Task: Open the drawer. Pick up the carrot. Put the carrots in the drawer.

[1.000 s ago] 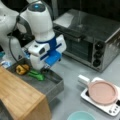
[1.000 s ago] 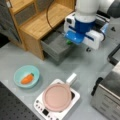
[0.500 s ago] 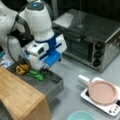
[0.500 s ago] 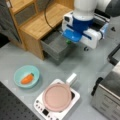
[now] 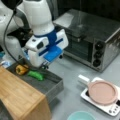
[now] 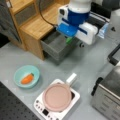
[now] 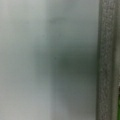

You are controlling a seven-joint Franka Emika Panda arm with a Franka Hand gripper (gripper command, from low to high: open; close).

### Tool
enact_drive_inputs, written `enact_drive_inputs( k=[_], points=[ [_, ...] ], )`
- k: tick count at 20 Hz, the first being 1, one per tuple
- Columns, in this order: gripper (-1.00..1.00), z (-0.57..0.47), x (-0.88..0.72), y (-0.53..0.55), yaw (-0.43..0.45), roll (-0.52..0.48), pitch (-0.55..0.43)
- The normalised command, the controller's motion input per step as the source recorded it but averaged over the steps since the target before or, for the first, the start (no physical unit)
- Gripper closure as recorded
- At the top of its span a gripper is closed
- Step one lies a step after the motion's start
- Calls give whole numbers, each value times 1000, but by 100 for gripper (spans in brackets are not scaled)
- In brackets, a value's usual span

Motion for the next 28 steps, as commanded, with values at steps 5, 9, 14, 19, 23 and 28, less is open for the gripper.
enact_drive_inputs(
  k=[5,9,14,19,23,28],
  points=[
    [-100,315,549,-163,46,27,249],
    [-100,305,622,-288,51,58,287],
    [-100,251,548,-281,25,51,303],
    [-100,197,423,-262,92,71,286],
    [-100,133,420,-236,95,68,262],
    [-100,22,502,-251,73,88,242]
  ],
)
